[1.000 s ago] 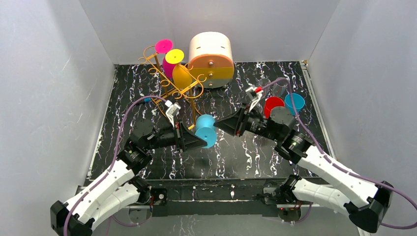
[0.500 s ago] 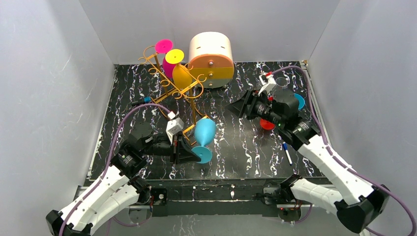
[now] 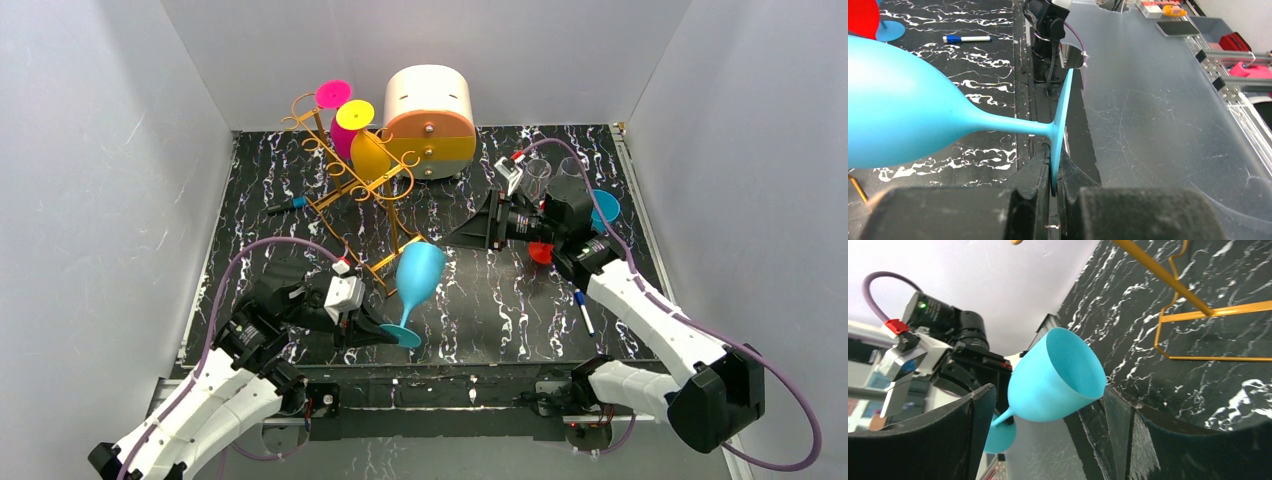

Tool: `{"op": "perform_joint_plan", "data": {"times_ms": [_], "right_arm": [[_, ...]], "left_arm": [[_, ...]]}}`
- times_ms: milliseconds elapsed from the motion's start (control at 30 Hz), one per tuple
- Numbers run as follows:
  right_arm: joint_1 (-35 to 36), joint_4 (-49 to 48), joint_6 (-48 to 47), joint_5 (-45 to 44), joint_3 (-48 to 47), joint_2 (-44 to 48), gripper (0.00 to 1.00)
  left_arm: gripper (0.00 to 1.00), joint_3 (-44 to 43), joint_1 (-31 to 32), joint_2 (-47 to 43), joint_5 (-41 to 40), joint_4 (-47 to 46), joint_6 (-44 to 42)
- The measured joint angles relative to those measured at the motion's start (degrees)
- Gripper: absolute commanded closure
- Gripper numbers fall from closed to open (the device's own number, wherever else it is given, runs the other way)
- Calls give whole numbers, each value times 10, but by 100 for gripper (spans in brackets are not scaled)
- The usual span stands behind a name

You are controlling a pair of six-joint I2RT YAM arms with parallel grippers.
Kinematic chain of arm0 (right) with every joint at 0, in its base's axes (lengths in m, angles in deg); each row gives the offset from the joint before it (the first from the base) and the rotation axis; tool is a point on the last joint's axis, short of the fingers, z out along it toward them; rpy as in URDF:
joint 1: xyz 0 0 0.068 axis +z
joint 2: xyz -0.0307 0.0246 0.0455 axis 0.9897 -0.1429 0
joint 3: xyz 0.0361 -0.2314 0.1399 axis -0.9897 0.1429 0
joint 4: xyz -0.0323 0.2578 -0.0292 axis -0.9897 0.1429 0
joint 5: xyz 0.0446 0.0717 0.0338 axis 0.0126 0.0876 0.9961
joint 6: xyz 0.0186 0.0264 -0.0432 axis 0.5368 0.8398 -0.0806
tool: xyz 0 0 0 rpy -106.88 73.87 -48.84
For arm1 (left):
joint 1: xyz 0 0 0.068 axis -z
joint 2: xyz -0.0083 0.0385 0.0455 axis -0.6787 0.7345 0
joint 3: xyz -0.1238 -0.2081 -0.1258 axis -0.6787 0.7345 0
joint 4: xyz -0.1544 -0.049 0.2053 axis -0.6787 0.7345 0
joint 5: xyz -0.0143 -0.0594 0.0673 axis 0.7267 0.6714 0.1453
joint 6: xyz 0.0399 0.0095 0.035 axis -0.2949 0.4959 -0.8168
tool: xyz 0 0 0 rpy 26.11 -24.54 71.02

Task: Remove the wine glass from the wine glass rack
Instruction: Place the wine glass at the center of the board.

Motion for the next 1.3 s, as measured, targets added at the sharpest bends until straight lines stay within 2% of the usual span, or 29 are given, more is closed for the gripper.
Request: {"op": "perform_joint_plan", "data": {"times_ms": [100, 167, 567, 700, 800, 967, 1033, 1233, 1300], "right_arm": [[-1, -48, 32, 28, 16, -10, 17], [-1, -70, 48, 50, 16, -23, 23], [6, -85, 119, 196, -4, -131, 45], [10, -102, 135, 238, -12, -131, 67], [9, -120, 151, 250, -14, -131, 74], [9, -168, 189, 259, -10, -129, 95], [9, -180, 197, 262, -10, -127, 99], [10, -196, 217, 265, -10, -121, 99], [9, -197, 219, 263, -8, -120, 99]], "left_arm": [[100, -7, 0, 19, 21, 13, -27], [100, -12, 0, 31, 31, 20, -43], [100, -23, 0, 46, 67, 45, -96], [100, -23, 0, 45, 65, 49, -103], [100, -23, 0, 46, 65, 49, -107], [100, -23, 0, 48, 67, 48, -113], [100, -23, 0, 48, 67, 48, -115], [100, -24, 0, 48, 66, 48, -120], [96, -29, 1, 49, 66, 50, -114]]}}
